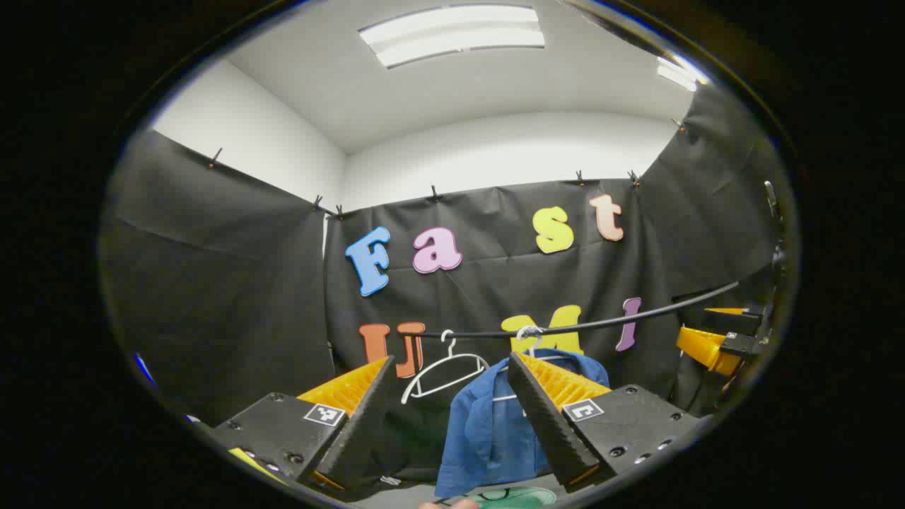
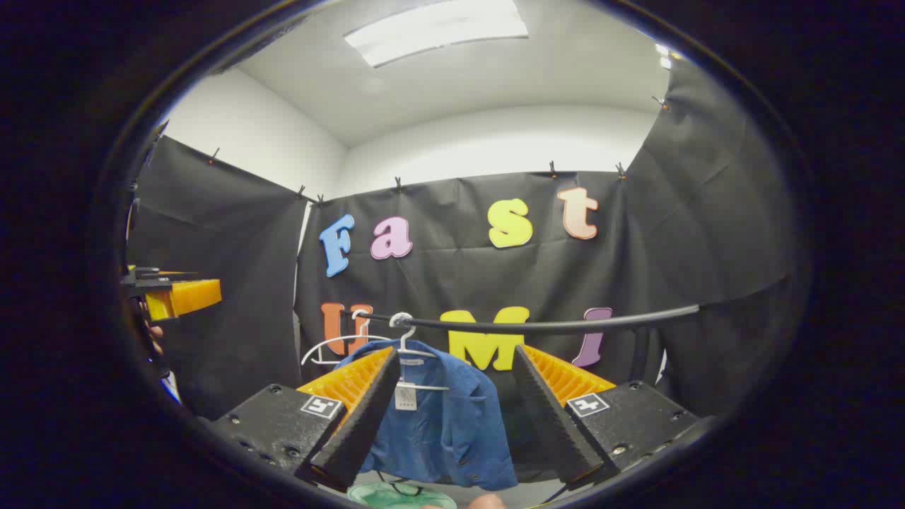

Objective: Grasp the clothes on the hanger with both hands and then place them into the laundry hamper below.

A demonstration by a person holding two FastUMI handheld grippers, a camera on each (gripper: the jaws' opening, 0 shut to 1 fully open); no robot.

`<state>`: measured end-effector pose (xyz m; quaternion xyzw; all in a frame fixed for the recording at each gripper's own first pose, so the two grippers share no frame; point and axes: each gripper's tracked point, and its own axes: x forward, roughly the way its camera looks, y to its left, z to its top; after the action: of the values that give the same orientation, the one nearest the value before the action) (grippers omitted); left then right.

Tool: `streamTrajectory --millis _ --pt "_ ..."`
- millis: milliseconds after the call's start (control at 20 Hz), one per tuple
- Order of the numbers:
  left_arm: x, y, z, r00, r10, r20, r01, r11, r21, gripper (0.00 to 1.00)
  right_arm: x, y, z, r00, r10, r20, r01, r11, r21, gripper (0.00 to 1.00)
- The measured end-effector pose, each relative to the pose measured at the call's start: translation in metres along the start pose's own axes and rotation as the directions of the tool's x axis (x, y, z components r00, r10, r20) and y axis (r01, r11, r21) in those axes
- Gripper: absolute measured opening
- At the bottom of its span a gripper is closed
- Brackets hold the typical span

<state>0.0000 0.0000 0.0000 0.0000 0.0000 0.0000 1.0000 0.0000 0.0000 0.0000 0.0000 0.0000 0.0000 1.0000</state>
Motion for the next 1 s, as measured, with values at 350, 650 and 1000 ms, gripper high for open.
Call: streamTrajectory --millis 350,650,1000 --pt "0.021 -0.025 -0.029 0.997 -0.078 -0.031 0.078 0.997 0.002 0.95 0.021 0.012 -0.011 1.0 -0.007 -0.012 0.007 0.999 -0.049 1.0" --pt "0.036 -0.049 -0.049 0.988 -0.144 -0.062 0.144 0.99 0.002 0.94 0.04 0.02 -0.024 0.999 0.002 -0.033 -0.004 0.998 -0.06 0.99" --pt "0.058 -0.047 -0.084 0.983 -0.12 -0.136 0.117 0.993 -0.025 0.96 0.057 0.019 -0.049 0.997 -0.025 -0.069 0.021 0.998 -0.061 1.0"
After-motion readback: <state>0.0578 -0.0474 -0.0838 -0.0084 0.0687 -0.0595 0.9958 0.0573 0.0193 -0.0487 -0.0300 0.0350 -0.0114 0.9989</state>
